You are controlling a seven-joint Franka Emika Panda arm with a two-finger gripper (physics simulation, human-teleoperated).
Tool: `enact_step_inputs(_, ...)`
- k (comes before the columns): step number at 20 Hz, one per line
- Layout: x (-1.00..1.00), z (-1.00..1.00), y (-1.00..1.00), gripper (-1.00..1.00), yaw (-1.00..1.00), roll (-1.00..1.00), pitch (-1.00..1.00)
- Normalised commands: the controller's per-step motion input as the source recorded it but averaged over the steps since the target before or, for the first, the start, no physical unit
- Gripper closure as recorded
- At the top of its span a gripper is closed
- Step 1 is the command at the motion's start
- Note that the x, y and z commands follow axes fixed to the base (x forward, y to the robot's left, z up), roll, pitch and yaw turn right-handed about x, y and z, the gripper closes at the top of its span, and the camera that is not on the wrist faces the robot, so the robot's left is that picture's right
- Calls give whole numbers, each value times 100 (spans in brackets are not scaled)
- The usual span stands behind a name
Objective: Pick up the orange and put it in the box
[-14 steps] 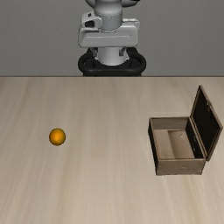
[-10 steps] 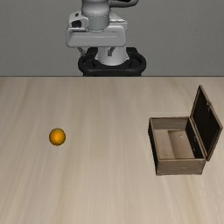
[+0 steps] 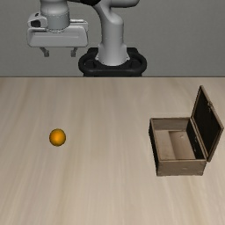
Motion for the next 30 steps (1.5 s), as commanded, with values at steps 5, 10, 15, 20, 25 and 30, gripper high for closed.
enact_step_inputs(5,100,0,0,-100,0,0,0)
enact_step_inputs(10,100,0,0,-100,0,0,0)
enact_step_inputs(15,60,0,0,-100,0,0,0)
enact_step_inputs(20,0,-100,0,-100,0,0,0)
enact_step_inputs(25,0,-100,0,-100,0,0,0)
enact_step_inputs(30,0,-100,0,-100,0,0,0)
